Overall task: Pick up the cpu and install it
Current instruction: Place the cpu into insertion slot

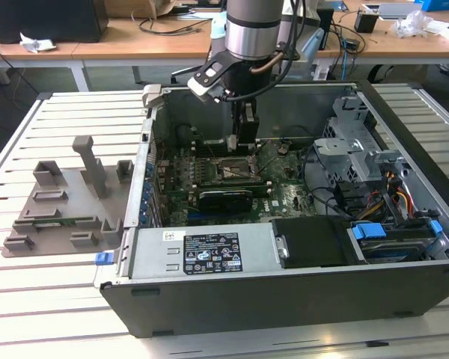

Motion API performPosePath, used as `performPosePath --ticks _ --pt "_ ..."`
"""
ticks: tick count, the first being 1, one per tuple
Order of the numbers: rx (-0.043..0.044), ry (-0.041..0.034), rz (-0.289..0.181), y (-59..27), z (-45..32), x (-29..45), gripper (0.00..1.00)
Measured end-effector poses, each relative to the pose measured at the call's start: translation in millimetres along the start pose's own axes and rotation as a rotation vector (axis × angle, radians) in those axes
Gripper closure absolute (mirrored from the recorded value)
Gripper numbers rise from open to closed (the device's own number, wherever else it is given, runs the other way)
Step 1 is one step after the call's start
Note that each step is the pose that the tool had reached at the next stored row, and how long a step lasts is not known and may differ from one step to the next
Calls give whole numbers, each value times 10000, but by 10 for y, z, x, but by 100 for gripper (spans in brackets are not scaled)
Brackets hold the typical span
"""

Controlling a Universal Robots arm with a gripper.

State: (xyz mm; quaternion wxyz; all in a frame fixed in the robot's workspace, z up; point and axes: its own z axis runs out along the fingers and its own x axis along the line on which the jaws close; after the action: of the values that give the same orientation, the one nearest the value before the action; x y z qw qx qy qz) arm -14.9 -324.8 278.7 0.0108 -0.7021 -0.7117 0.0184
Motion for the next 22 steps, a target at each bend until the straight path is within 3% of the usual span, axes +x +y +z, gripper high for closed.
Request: performPosePath --ticks 22 --pt "-1 0 -24 7 156 23 45"
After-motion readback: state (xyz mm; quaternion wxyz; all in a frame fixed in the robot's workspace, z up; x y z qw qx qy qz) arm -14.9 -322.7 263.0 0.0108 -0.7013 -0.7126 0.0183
